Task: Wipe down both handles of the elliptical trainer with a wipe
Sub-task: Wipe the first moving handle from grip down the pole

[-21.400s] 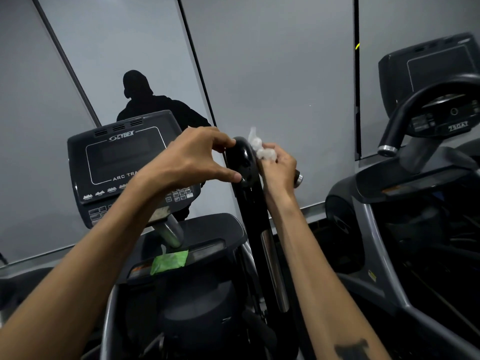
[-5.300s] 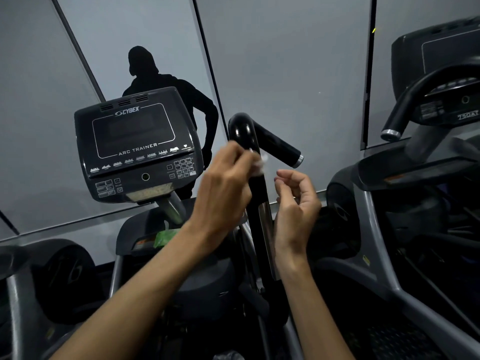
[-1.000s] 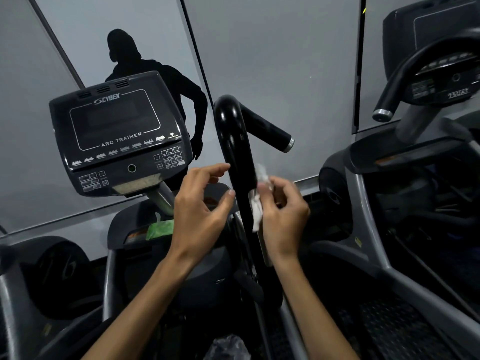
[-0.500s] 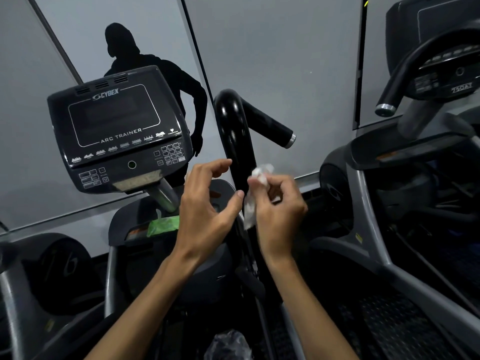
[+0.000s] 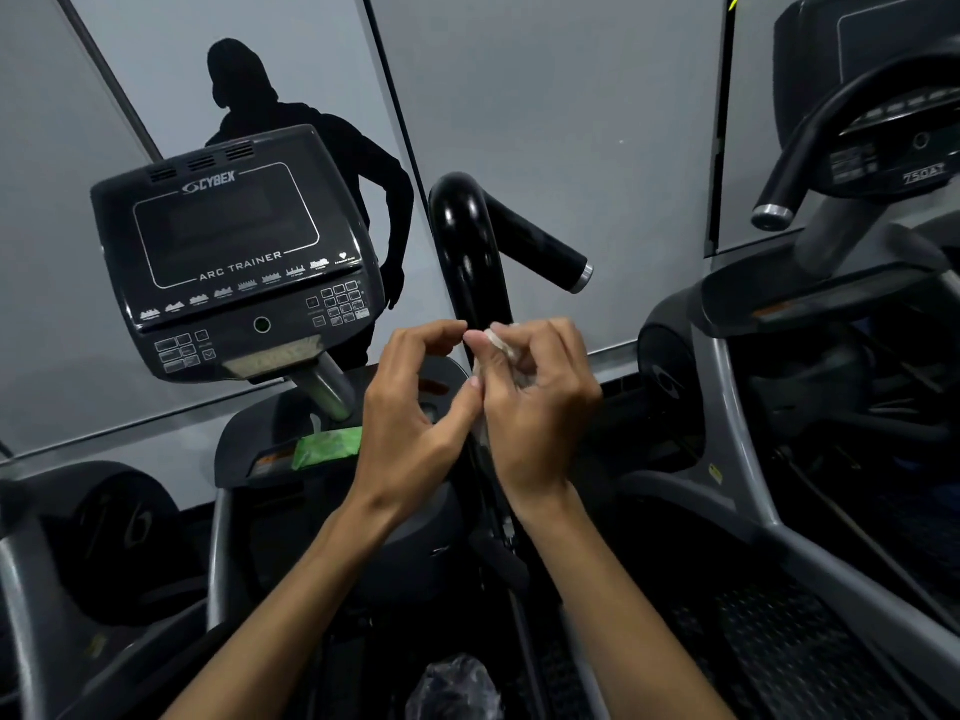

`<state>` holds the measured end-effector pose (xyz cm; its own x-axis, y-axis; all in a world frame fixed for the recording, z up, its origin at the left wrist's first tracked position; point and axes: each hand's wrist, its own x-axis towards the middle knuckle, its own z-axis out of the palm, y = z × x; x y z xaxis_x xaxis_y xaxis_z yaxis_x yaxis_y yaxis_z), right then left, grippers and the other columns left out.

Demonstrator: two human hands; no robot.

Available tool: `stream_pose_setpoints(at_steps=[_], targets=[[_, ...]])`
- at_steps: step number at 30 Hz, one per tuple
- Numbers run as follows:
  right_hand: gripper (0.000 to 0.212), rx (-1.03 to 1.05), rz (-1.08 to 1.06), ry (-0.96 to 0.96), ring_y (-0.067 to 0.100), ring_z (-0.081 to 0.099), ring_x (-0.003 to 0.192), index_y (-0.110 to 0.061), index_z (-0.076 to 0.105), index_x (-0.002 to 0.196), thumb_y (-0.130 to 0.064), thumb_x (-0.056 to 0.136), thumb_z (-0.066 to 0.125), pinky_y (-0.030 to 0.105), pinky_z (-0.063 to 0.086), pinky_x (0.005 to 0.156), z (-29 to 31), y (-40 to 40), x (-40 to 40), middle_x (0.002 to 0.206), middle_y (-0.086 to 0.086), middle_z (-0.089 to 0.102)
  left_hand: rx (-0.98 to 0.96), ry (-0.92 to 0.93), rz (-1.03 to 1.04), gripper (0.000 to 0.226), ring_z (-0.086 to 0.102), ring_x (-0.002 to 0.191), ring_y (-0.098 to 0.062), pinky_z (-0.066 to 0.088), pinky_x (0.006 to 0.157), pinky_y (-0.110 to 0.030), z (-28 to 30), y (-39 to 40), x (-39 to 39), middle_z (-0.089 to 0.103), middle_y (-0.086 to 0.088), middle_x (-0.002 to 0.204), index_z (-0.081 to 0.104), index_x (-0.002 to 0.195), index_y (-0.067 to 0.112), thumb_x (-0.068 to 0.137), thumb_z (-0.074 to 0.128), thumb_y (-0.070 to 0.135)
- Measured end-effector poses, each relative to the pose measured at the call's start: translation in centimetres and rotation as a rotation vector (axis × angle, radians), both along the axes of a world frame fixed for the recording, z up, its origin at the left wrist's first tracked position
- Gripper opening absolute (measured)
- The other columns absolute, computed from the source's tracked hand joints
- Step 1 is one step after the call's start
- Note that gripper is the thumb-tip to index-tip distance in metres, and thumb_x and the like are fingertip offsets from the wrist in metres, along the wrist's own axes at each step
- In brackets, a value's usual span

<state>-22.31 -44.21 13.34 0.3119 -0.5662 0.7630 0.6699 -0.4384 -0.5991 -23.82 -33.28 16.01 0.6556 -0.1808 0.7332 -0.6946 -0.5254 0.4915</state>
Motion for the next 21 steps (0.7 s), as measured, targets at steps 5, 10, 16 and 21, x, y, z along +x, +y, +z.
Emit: stream_pose_setpoints(at_steps=[5,10,16,21], targets=[[0.011,-0.102,-0.072,-0.023,0.023,0.063,0.074,-0.002,0.072,0.083,-0.009,0.087,0.081,0.037,0.056,0.063,-2.4,1.0,-0.6,0.083,0.007,0.065,-0.038,0.048,-0.045,0.036,0.062,0.117,-0.017,0.054,0.094,-0.037,-0.1,1.0,-0.2,0.065,0.006,0.121,0.060,0.125,0.017,0.090,0.066,0.017],[0.014,-0.115,-0.126,-0.047,0.022,0.061,0.074,-0.002,0.071,0.081,-0.009,0.084,0.083,0.032,0.054,0.064,-0.2,1.2,0.6,0.081,0.008,0.064,-0.034,0.052,-0.032,0.035,0.062,0.115,-0.014,0.052,0.093,-0.031,-0.1,1.2,-0.4,0.065,0.008,0.117,0.061,0.122,0.016,0.088,0.064,0.011],[0.013,-0.206,-0.142,-0.014,0.022,0.060,0.073,-0.004,0.070,0.078,-0.005,0.087,0.080,0.037,0.054,0.063,-2.1,1.7,-0.3,0.079,0.007,0.062,-0.068,0.081,-0.020,0.041,0.064,0.112,-0.015,0.055,0.092,-0.036,-0.2,1.8,-0.6,0.066,0.006,0.115,0.059,0.126,0.017,0.088,0.069,0.007],[0.017,-0.024,0.040,0.042,0.007,0.059,0.069,-0.013,0.073,0.091,-0.028,0.087,0.081,0.021,0.051,0.058,1.1,1.2,-1.2,0.086,-0.003,0.064,-0.106,0.104,-0.106,0.029,0.065,0.110,-0.018,0.054,0.091,-0.033,0.2,1.5,-1.3,0.067,0.009,0.113,0.058,0.124,0.017,0.095,0.061,0.020]])
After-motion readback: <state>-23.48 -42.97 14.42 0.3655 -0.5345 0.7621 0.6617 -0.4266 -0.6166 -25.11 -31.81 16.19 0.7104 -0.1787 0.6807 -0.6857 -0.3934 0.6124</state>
